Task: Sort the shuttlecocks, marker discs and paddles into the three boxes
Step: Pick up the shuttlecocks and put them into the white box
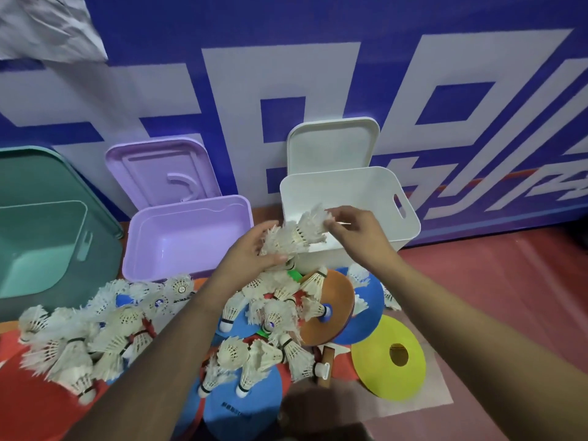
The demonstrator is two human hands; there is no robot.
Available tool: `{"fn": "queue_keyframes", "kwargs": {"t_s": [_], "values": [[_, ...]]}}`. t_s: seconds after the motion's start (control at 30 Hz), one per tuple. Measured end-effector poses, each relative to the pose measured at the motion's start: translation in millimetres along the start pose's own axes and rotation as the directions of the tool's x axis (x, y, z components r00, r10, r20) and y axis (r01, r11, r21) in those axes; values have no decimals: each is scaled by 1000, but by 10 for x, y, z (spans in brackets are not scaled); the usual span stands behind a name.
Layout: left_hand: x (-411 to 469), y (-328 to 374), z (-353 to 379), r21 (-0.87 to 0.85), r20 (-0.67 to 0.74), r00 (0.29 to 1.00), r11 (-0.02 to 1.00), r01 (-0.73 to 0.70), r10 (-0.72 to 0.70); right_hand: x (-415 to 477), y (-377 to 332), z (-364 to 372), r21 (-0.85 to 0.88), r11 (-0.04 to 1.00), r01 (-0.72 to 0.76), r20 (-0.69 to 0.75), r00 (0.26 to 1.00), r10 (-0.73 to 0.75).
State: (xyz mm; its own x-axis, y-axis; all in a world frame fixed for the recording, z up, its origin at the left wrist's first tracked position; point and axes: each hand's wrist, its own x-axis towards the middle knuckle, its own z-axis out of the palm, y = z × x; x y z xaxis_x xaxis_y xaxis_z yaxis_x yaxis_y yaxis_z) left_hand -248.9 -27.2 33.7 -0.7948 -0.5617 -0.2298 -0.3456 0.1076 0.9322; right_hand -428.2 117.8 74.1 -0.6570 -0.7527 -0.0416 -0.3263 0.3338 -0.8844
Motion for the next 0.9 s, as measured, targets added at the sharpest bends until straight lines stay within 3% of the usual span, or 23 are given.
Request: {"fn": "queue_keyframes", "kwargs": {"t_s": [0.13, 0.33, 0.53, 0.77, 0.83, 0.9], "values": [[416, 187, 241, 130, 6, 1000, 991, -13, 13, 246, 247, -395, -6, 1000, -14, -19, 1000, 14], [1073, 443, 622, 350, 45, 999, 936, -27, 12, 733, 748, -839, -186, 980, -64, 169, 981, 97], [1542, 180, 862, 543, 106, 991, 840, 14, -85, 1111, 1265, -780, -354, 929, -112, 297, 928, 225], [1630, -175, 1053, 695, 126, 963, 714, 86, -239, 1321, 1625, -526, -524, 852, 9, 462, 843, 276], [1576, -131, 1075, 687, 115, 967, 721, 88, -227, 1284, 1621, -537, -525, 851, 23, 474, 838, 270], [1471, -18, 1081, 612, 58, 983, 784, 102, -173, 1200, 1539, -599, -475, 878, 50, 428, 886, 181]]}}
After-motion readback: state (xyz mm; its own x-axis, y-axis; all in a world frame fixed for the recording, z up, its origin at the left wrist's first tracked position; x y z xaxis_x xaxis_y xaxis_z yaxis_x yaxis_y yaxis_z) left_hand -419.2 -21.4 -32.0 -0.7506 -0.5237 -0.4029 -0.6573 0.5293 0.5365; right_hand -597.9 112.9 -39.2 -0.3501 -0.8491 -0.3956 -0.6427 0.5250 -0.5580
